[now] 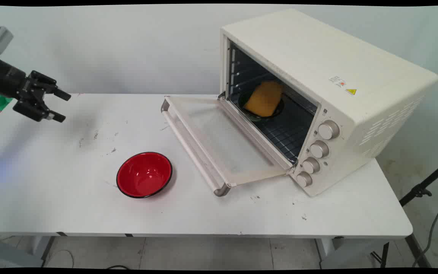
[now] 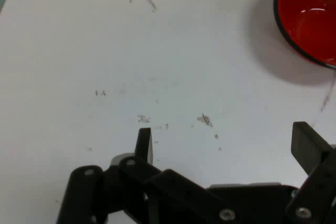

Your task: Close the oven

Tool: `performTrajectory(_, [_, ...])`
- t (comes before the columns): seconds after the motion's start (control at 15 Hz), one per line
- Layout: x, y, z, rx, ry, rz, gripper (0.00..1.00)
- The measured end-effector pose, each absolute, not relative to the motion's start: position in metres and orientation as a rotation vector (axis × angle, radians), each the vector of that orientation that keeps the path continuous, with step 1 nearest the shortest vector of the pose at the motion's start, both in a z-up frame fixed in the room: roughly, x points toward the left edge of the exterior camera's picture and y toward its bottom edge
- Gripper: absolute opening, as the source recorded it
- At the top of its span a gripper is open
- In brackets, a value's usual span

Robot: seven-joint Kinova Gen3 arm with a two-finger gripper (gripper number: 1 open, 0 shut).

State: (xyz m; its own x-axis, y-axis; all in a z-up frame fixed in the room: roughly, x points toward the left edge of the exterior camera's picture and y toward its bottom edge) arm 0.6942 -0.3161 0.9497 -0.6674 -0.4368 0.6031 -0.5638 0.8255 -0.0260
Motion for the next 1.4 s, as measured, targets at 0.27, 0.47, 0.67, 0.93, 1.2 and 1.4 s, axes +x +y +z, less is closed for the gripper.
performTrajectory(0.27, [0.66,-0.327,0.955,0.799,-2.418,0.293,1.0])
performTrajectory(0.47, [0.626,-0.338,0.951,0.85,-2.414,0.3,1.0])
performTrajectory(0.67, [0.591,-0.347,0.941,0.922,-2.399,0.295,1.0])
performTrajectory(0.93, [0.547,-0.357,0.922,1.005,-2.382,0.265,1.0])
performTrajectory(1.2, [0.51,-0.363,0.902,1.023,-2.376,0.234,1.0])
performTrajectory(1.4, [0.484,-0.366,0.888,1.004,-2.371,0.22,0.0])
